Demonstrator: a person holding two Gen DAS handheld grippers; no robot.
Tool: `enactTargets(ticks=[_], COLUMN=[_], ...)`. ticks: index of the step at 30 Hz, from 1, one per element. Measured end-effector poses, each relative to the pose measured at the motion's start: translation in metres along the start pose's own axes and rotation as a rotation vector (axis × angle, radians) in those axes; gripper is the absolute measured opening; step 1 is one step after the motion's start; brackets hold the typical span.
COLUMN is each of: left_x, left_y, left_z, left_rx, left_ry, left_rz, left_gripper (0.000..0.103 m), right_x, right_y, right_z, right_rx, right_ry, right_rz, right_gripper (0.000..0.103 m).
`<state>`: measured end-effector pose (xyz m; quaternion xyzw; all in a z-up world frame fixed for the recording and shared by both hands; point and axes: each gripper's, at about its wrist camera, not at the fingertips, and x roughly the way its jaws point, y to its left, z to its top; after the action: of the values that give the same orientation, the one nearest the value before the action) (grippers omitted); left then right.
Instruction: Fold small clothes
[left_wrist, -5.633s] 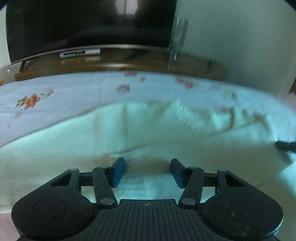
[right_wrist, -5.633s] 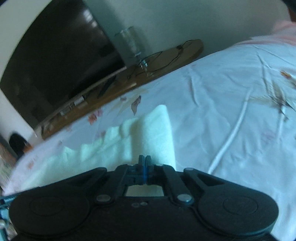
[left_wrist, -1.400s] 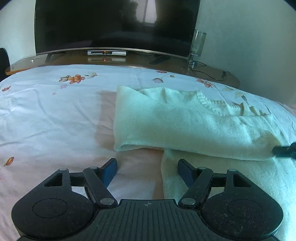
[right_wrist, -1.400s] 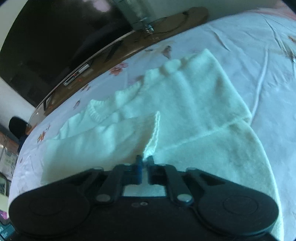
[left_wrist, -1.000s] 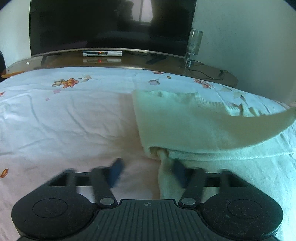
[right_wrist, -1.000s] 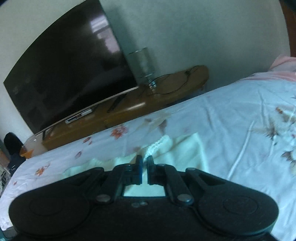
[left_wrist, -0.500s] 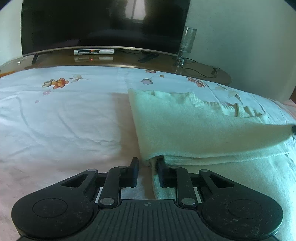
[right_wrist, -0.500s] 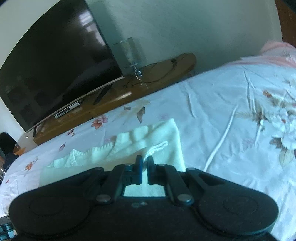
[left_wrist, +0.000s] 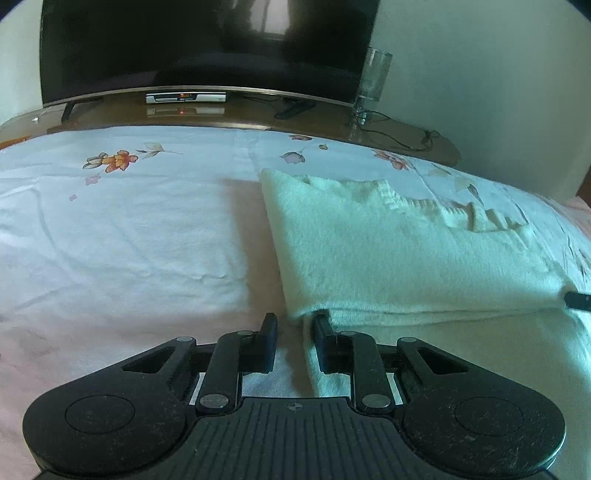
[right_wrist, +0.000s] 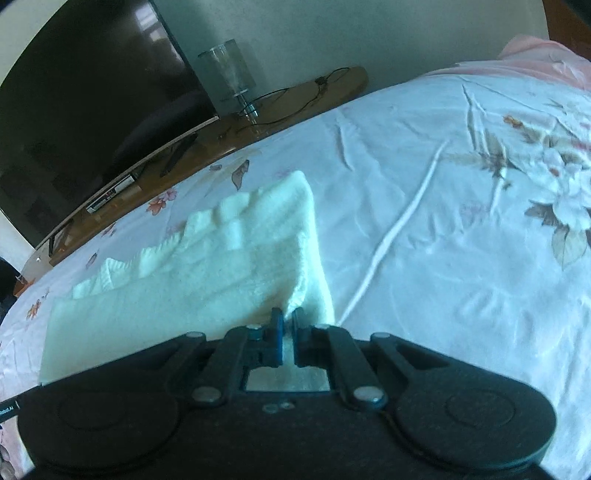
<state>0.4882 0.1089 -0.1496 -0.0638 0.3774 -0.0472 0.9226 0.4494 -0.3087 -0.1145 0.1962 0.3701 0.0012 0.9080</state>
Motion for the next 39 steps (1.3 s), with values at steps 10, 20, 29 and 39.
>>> enactTargets(ticks=[10,20,29,39], left_x=[-0.006,0.033,0.107,0.050], left_y=[-0.031,-0.045,-0.024,-0.047], left_z=[0.041,0.049,0.091,0.069], left_rx=[0.099,0.167,0.131,0.165], left_ry=[-0.117,-0.112,-0.033,-0.096], left_rz=[-0.032,-0.025,-0.002,-0.033], left_gripper=[0.075,0.076,0.076,0.076], right_x=[-0.014,0.026,0.066,0.034], right_y=[0.030,0.035,0.056,0.056], right_z=[0.024,0.024,0.041,0.037], right_rx=[-0.184,-0.306,-0.381,-0.347], right_ry=[-0.074,-0.012,-0.019,-0.051], right_rz=[-0.018,-0.090,-0.073,-0.081], right_gripper=[0.018,0.019,0.019,0.025])
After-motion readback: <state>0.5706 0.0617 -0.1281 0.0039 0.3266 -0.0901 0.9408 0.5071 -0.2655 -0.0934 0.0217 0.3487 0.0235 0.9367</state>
